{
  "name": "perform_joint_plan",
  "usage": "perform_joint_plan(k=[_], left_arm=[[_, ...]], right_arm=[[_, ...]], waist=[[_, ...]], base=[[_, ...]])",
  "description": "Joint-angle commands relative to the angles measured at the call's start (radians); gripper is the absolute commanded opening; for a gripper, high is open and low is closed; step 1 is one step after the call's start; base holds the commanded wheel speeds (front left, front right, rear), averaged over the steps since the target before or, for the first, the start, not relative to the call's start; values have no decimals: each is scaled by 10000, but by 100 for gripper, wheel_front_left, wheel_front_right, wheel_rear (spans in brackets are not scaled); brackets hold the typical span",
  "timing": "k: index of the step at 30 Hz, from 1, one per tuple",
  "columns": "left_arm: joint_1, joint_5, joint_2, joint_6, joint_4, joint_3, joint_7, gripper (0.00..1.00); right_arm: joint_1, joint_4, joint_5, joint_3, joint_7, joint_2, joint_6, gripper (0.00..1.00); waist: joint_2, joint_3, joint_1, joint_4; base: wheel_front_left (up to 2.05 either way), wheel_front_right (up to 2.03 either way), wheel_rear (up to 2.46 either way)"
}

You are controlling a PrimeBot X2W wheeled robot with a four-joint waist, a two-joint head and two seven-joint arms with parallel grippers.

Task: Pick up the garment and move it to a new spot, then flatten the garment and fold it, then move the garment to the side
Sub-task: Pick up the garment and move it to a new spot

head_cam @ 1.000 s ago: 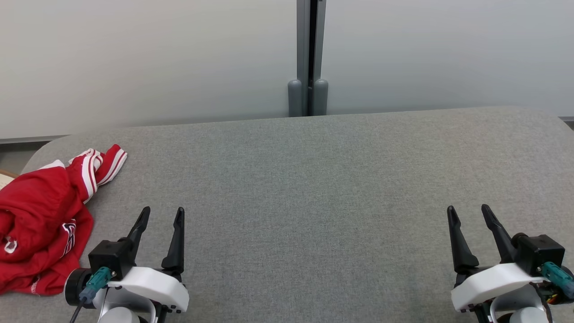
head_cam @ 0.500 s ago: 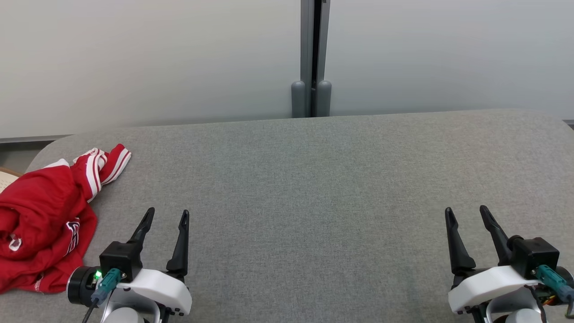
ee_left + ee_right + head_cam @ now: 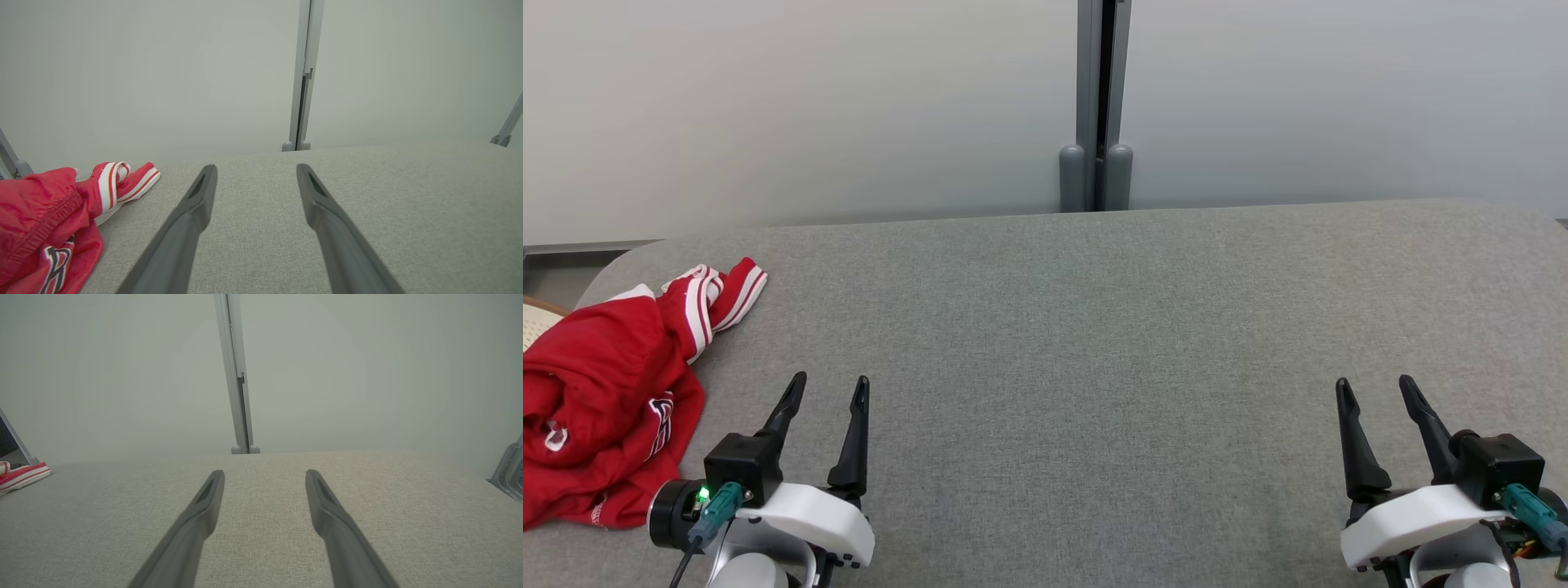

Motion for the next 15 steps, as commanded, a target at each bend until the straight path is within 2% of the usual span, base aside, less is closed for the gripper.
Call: perform_joint_plan(k=[1,8,15], left_arm=[[-101,-31,39,6,-4,24,-49,100],[-174,-3,26,0,-72,11,-49,100],[-362,-61,-10,27,-148,64,-49,100]], right_arm=[[39,-8,19,-45,-38,-6,0,100],[52,-107,-58,-43,-71,1,0,100],[63,-367,-157,-67,-60,-42,0,100]], waist=[[0,4,0,26],[0,42,0,158],[0,159,0,740]], base=[[0,0,0],[0,0,0],[0,0,0]])
